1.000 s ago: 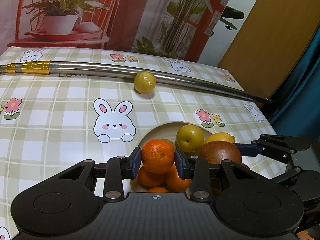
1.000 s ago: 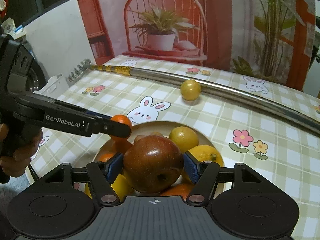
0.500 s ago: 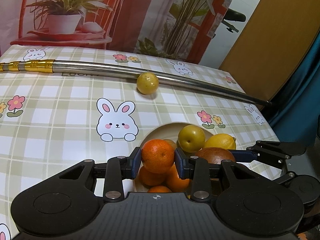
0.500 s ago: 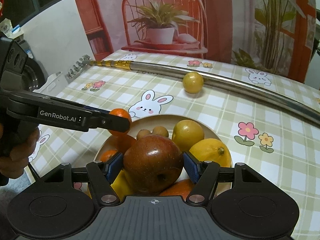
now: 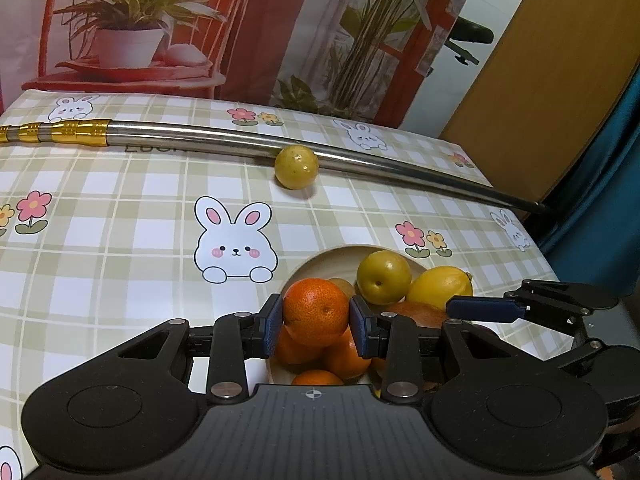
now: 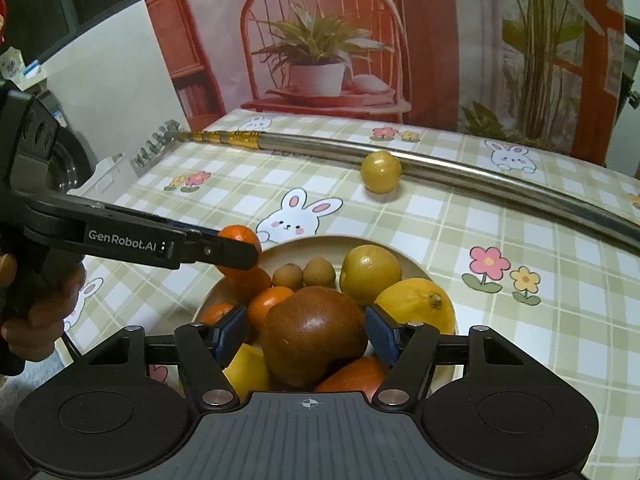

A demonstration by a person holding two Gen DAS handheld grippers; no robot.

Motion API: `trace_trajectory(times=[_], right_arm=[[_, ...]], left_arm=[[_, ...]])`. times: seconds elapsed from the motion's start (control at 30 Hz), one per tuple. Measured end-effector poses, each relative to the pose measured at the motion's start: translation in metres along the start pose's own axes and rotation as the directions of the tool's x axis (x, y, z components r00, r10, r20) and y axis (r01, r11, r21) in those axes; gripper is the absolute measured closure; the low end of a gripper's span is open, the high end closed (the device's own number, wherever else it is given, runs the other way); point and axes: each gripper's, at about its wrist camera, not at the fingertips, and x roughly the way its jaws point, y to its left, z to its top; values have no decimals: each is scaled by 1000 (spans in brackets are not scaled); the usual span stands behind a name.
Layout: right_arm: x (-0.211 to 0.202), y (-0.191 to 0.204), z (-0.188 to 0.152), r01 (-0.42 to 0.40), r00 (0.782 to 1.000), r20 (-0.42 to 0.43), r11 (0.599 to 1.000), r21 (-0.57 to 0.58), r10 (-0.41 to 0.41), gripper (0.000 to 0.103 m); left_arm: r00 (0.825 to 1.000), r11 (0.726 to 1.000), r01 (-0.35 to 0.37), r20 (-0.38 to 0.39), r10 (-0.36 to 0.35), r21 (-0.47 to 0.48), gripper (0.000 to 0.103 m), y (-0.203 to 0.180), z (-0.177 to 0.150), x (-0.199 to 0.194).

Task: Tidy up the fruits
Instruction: 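Open the left gripper over the plate while the right lowers the red apple into it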

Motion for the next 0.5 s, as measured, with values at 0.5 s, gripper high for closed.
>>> trace_trajectory(times=[0.5], right_arm=[[-22, -22, 9, 82, 990, 111, 995, 52, -88, 44]], left_arm=[[1000, 998, -3, -20, 5, 62, 65, -11, 4, 7]])
